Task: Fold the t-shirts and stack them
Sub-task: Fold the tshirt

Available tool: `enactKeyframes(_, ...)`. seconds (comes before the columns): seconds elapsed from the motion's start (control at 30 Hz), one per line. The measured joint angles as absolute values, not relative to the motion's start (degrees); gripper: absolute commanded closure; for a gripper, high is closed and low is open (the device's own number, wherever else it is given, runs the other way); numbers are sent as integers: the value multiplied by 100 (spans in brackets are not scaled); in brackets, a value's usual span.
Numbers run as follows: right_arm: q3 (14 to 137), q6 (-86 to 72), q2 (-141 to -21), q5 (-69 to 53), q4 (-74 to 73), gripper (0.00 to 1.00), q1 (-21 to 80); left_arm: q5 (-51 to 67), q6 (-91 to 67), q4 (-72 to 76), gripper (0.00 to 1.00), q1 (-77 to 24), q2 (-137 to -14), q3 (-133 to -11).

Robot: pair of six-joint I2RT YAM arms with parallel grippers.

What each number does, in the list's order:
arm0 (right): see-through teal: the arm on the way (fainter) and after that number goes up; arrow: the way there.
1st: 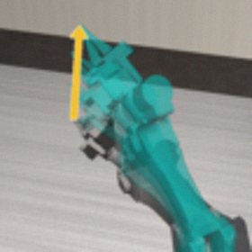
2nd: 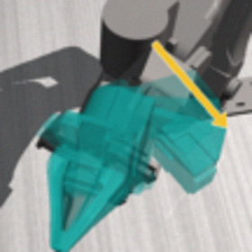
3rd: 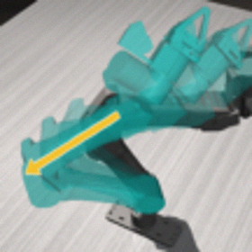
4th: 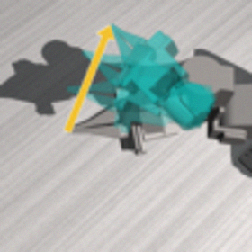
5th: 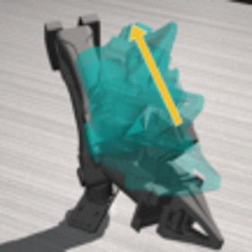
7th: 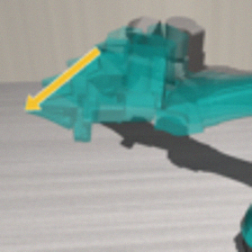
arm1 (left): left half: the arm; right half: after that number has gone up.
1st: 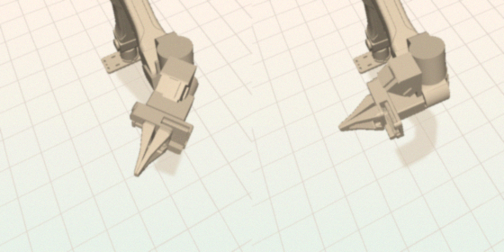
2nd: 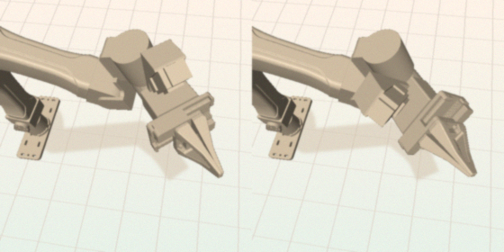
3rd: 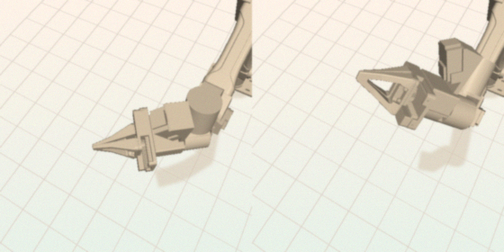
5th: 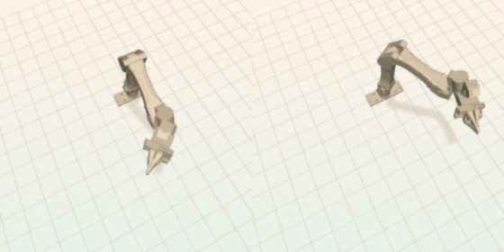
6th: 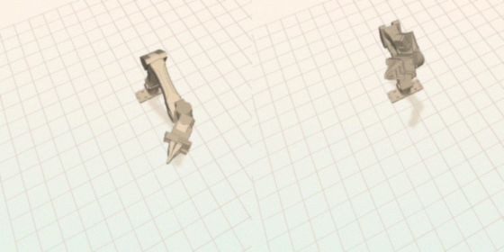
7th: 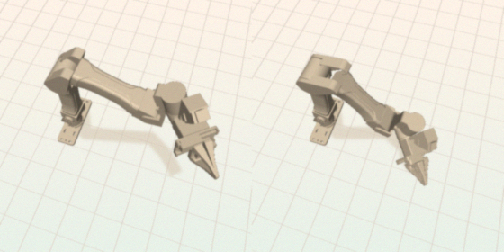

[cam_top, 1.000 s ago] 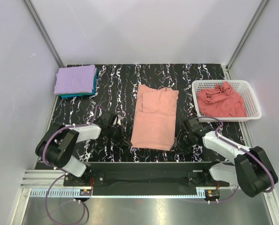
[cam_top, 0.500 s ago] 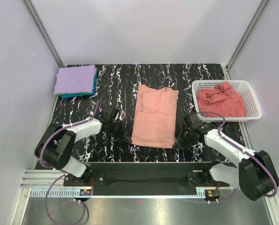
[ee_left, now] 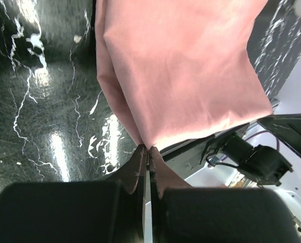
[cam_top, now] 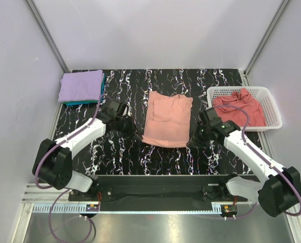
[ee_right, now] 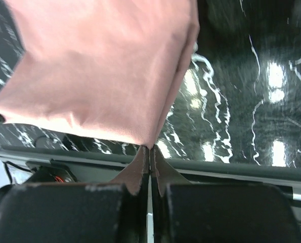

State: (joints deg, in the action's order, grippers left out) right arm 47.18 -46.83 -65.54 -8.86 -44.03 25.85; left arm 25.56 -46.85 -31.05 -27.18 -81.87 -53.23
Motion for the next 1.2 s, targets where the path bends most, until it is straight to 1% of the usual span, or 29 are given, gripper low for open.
enactKeyframes(0.13, 5332, -4589, -6744, -657, -4615, 100, 2585, 2541, -4674, -3293, 100, -2604, -8228, -5747)
enactKeyframes(0.3, 6237, -4397, -7352, -423, -4810, 100, 2582, 2543, -4624, -3411, 100, -2412, -8560, -6674)
enactKeyframes(0.43, 7098, -4117, -7918, -239, -4982, 100, 2506, 2545, -4547, -3470, 100, -2220, -9120, -7599)
enactKeyframes(0.53, 7607, -3911, -8285, -222, -4974, 100, 2171, 2552, -4545, -3485, 100, -2088, -9524, -8060)
enactKeyframes(0.7, 8274, -3562, -8967, -316, -4934, 100, 1605, 2609, -4556, -3363, 100, -1977, -10368, -8917)
enactKeyframes(0.93, 9045, -3194, -9935, -475, -4866, 100, 1378, 2694, -4746, -3055, 100, -1970, -11518, -10095)
enactKeyframes(1.2, 10171, -2998, -10855, -631, -4790, 100, 1081, 2753, -5063, -2438, 100, -1772, -12204, -10744)
